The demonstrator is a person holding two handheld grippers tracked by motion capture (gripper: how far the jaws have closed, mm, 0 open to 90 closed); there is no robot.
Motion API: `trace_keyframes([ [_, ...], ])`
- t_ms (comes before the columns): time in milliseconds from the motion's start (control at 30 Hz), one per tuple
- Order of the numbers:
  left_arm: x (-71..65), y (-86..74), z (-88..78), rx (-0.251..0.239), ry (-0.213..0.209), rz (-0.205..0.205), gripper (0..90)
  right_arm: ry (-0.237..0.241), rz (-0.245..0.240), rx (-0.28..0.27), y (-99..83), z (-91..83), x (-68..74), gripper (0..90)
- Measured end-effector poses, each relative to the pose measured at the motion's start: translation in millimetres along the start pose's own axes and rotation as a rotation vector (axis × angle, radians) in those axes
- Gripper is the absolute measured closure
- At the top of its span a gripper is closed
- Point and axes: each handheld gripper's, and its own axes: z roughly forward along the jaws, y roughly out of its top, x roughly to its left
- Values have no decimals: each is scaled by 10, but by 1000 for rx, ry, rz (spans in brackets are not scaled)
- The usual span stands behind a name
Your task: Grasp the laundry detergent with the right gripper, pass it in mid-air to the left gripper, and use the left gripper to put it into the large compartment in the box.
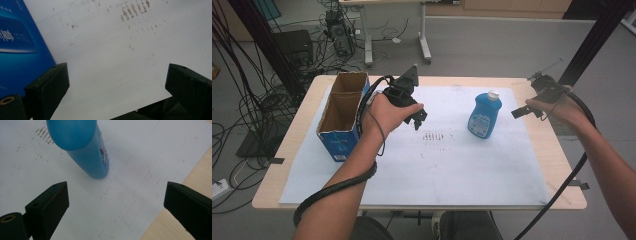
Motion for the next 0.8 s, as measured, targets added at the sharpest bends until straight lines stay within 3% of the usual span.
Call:
trace_keyframes([
  [800, 10, -6, 64, 0, -1, 3, 58, 21, -69, -103, -296, 291, 157, 51],
])
